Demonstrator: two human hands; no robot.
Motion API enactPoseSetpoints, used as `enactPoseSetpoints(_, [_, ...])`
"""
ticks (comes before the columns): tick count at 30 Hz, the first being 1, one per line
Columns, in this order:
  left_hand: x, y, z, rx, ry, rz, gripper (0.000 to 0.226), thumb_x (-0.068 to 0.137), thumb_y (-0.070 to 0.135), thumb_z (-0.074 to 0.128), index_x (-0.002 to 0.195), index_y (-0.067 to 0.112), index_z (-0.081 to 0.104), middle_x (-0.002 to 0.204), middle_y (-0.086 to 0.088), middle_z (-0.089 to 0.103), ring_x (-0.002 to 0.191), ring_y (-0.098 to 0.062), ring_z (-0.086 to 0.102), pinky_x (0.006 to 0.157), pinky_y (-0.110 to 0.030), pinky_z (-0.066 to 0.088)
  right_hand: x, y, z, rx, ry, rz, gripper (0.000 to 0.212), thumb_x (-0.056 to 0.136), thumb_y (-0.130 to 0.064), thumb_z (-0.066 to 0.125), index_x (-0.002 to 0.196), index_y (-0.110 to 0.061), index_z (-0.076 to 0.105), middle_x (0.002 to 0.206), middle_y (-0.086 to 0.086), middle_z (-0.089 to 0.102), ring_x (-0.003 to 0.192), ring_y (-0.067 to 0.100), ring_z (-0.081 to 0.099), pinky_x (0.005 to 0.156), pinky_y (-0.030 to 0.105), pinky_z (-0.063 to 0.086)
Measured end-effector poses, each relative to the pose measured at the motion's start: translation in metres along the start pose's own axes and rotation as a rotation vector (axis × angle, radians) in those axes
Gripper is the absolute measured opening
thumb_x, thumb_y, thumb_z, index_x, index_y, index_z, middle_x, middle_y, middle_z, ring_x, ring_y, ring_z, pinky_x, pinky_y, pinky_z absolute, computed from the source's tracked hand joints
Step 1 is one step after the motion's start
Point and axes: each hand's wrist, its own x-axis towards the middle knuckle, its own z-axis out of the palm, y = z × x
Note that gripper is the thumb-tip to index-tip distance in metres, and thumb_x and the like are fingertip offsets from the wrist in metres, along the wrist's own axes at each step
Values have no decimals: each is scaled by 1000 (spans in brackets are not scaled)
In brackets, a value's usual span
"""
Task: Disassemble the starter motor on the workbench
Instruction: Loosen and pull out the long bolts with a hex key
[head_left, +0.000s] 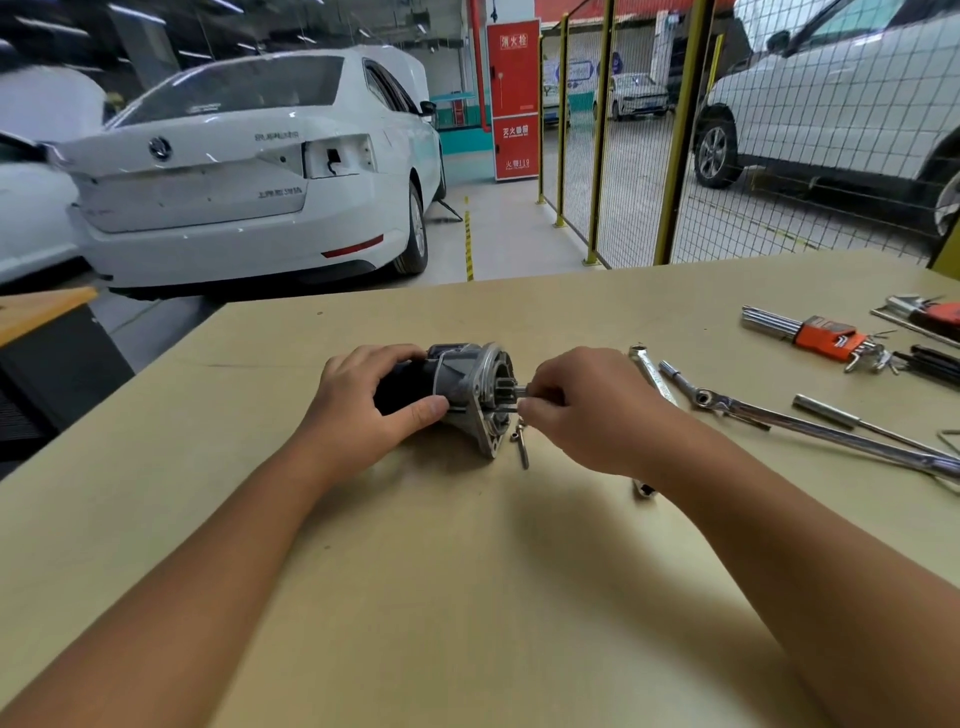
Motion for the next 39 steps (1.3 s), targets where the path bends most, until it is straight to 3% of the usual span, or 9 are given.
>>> enactPoseSetpoints(4, [0,1,0,4,1,-1,73,67,84,59,130,46,60,122,18,56,121,-14,40,98,-33,34,1,2,1,-34,7,-51,26,96,-31,65,80,-11,70,79,5,64,77,23,60,69,40,51])
enactPoseSetpoints(17, [1,1,0,0,4,-3,73,66,83,59,129,46,61,122,16,57,122,-17,41,100,-36,36,-2,1,0,-45,103,-52,10,82,-32,80,79,-26,73,79,-10,63,79,17,61,74,40,55])
enactPoseSetpoints(19, [1,1,0,-2,3,-5,73,66,83,59,129,46,61,122,16,57,122,-18,41,101,-37,37,-2,1,1,-45,99,-52,11,81,-30,81,79,-26,71,78,-11,62,76,15,60,69,34,53])
enactPoseSetpoints(24, [1,2,0,1,3,-1,74,66,83,59,129,45,61,122,15,58,123,-19,41,101,-37,37,-3,-2,3,31,101,-52,14,86,-31,75,76,-24,67,68,-10,56,63,5,50,47,16,29])
enactPoseSetpoints(30, [0,2,0,3,-2,-8,75,66,84,58,131,44,61,124,15,57,124,-17,40,102,-36,36,0,-2,3,-50,19,-38,27,96,-22,56,76,-9,69,76,9,63,74,27,60,59,34,47])
enactPoseSetpoints(34, [0,1,0,4,-2,-4,73,67,83,59,130,46,61,125,16,58,122,-16,40,101,-36,36,0,-2,4,-73,31,-92,24,96,-24,61,79,-9,71,81,5,61,77,21,57,72,40,52])
enactPoseSetpoints(39, [1,1,0,9,0,-1,71,67,83,59,129,47,61,123,17,57,121,-16,40,99,-35,35,-1,-1,6,-90,75,-102,13,90,-22,67,81,-17,74,84,-3,61,81,20,59,75,44,55])
